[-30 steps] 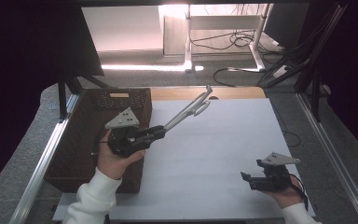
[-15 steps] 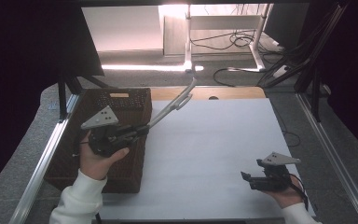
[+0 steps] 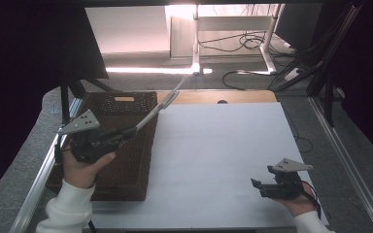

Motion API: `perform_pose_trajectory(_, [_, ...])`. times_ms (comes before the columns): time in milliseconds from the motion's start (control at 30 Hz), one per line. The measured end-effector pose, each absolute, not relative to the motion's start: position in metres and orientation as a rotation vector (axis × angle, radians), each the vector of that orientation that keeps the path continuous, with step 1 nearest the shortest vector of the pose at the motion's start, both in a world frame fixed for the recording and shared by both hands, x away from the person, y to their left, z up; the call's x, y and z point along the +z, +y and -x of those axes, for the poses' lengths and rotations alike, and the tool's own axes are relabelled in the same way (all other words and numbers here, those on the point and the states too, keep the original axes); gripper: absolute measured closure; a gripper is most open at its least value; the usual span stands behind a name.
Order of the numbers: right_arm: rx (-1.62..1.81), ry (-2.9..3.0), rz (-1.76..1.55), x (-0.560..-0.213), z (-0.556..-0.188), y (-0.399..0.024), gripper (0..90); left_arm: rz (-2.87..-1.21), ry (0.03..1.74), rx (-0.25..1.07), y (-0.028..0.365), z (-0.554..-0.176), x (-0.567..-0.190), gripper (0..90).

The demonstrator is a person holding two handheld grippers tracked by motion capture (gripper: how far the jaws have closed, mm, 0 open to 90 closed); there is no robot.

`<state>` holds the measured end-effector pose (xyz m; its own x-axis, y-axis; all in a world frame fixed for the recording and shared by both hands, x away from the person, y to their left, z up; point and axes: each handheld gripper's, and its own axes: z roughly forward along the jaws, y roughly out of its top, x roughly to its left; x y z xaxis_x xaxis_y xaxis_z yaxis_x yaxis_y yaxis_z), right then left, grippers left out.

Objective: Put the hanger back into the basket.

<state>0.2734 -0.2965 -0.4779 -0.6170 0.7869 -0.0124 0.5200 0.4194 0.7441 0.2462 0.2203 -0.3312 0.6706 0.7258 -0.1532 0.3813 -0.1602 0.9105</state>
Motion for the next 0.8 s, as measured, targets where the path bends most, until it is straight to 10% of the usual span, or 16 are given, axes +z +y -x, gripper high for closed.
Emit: perform_pose_trajectory(800, [1.020,2.323,-1.119,-0.478,-0.274,-0.296,21.1,-1.721,0.992,0.417,0.280,-0.234,-0.351,82.1])
